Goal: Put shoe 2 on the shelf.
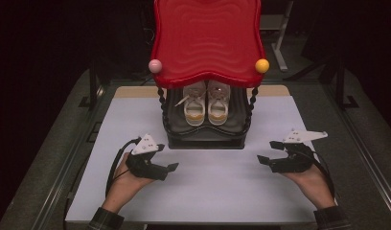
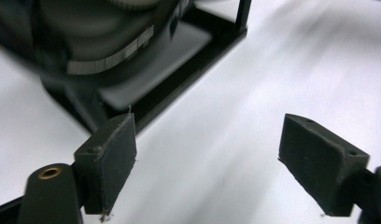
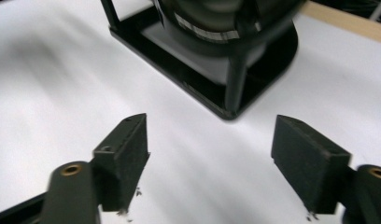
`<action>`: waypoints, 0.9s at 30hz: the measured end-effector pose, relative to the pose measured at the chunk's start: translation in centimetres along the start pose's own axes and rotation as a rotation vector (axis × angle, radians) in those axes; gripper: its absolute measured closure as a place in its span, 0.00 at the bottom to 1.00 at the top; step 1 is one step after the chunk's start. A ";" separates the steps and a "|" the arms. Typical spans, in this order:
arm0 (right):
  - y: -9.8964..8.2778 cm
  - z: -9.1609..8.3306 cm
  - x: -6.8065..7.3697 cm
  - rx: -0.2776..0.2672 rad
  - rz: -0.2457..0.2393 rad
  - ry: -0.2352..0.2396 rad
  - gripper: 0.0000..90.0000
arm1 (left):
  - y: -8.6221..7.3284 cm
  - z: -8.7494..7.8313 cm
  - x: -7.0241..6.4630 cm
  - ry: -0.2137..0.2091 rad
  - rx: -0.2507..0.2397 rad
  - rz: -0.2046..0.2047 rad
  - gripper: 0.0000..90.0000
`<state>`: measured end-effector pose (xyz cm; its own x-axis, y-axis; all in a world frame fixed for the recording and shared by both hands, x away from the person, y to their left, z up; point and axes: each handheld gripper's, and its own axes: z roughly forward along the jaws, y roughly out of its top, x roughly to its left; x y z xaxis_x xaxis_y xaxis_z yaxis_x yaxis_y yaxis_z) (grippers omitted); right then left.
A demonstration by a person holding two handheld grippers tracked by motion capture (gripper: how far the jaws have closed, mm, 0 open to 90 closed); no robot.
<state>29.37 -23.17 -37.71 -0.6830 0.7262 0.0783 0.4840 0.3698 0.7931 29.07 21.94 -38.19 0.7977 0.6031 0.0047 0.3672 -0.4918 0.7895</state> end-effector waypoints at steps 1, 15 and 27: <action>-0.4 -0.2 -0.1 0.000 -0.001 -0.001 0.26 | -0.6 -0.1 0.1 0.002 0.012 0.001 0.19; -5.8 -0.4 -0.6 0.096 0.062 -0.113 0.09 | -6.7 -2.6 1.3 0.053 0.101 -0.028 0.15; -8.3 0.3 -0.8 0.176 0.044 -0.213 0.03 | -9.9 -2.2 2.2 0.037 0.172 -0.027 0.15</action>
<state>26.05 -26.63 -44.54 -0.5379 0.8423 -0.0337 0.6109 0.4171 0.6730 26.08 29.51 -44.62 0.7699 0.6381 0.0100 0.4667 -0.5736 0.6732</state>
